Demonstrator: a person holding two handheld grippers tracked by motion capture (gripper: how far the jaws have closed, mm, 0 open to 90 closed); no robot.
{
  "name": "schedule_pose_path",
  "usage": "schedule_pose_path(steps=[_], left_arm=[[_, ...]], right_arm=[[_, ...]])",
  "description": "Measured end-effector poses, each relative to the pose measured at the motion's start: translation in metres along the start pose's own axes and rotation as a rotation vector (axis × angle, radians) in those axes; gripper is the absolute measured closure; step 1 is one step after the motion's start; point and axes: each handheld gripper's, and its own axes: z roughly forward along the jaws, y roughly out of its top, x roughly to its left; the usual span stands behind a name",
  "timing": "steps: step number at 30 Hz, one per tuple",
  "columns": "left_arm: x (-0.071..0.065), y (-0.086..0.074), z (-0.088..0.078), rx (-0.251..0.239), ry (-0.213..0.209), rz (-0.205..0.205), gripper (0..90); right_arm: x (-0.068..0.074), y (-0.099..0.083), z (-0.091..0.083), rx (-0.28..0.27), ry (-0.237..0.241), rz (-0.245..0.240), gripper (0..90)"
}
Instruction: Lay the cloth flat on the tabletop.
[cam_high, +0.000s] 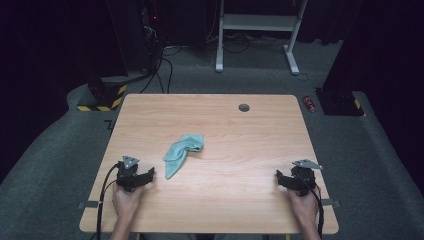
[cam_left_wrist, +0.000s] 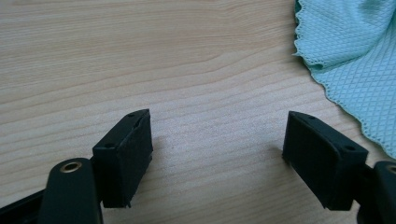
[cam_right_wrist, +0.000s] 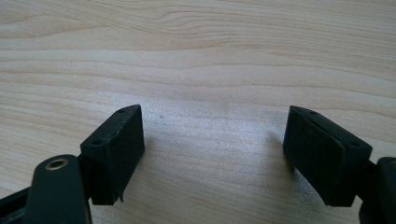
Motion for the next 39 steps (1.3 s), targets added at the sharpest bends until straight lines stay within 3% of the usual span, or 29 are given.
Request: schedule_pose_path(steps=[16, 20, 29, 35, 39], left_arm=[[0.002, 0.004, 0.001, 0.018, -0.005, 0.015, 25.6], [0.006, 0.006, 0.0, 0.013, -0.034, -0.023, 29.1], [0.006, 0.021, -0.012, -0.068, -0.118, -0.063, 33.6], [-0.002, 0.032, -0.004, -0.055, -0.163, -0.047, 35.8], [-0.012, 0.039, 0.005, -0.034, -0.169, -0.008, 36.7]], right_arm=[[0.0, 0.0, 0.0, -0.001, 0.0, -0.001, 20.6], [0.0, 0.0, 0.0, -0.001, 0.0, -0.003, 20.6], [0.0, 0.0, 0.0, 0.0, 0.0, -0.001, 20.6], [0.0, 0.0, 0.0, -0.001, 0.002, -0.008, 21.7], [0.0, 0.0, 0.0, -0.001, 0.004, -0.009, 21.8]])
